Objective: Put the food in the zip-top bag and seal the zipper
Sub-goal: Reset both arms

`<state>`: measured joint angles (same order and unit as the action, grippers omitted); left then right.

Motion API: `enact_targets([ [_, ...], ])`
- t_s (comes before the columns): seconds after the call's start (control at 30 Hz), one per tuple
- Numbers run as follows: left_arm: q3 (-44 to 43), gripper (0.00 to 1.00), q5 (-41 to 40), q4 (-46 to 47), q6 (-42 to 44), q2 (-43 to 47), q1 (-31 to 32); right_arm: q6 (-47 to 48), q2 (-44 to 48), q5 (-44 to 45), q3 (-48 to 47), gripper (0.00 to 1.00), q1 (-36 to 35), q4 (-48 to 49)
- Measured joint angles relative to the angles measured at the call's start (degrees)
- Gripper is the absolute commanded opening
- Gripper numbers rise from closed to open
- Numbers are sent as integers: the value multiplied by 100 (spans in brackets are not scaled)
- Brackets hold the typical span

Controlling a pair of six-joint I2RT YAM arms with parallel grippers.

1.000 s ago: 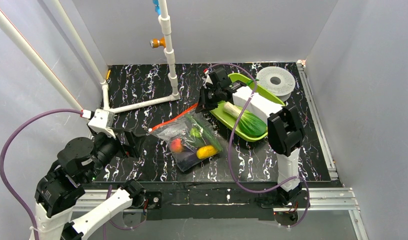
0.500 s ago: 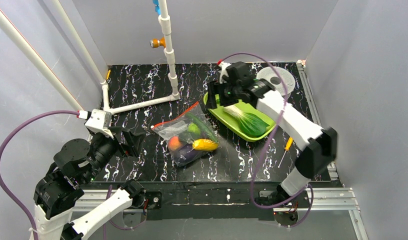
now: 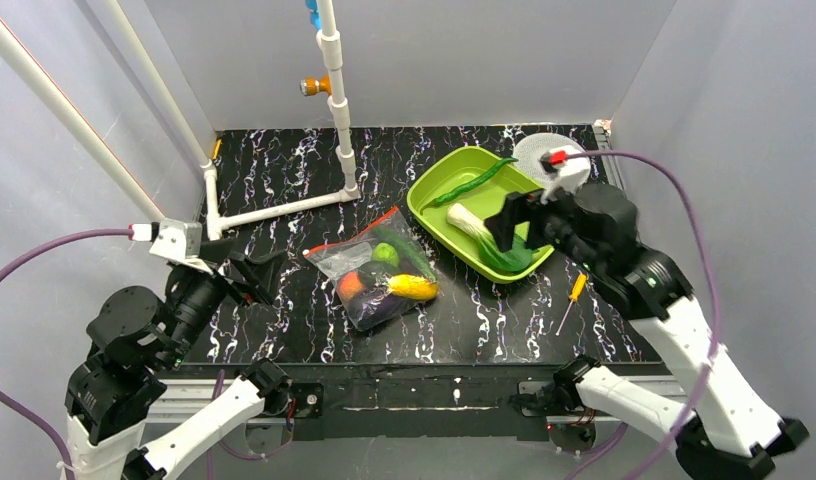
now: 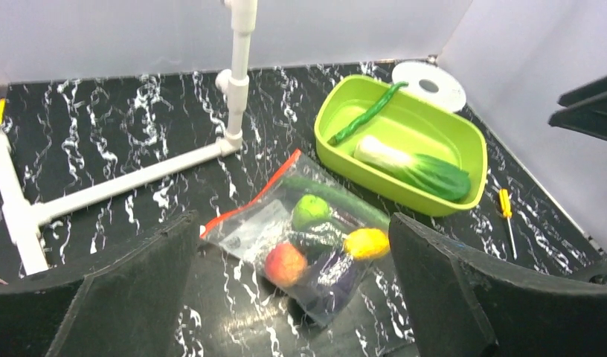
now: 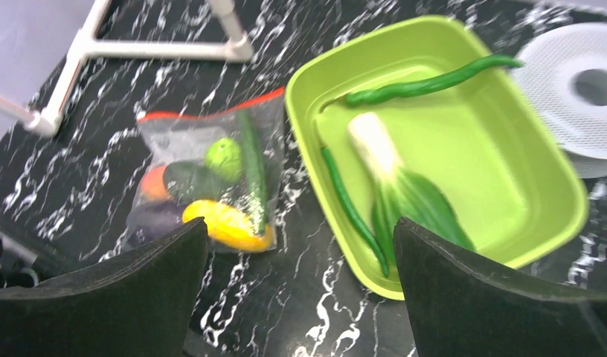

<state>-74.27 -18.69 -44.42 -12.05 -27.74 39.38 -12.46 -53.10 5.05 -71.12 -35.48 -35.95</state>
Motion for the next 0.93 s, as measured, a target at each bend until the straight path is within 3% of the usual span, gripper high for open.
enact_targets([
  [0.2, 69, 98, -59, 555, 241, 282, 0, 25, 1295, 942, 430, 99, 0, 156],
  [0.4, 71, 98, -180, 905, 459, 517, 0, 23, 1930, 1599, 600, 99, 0, 322],
  [0.93, 158, 98, -377, 1148, 719, 644, 0, 56, 2426, 2346, 729, 98, 0, 558],
])
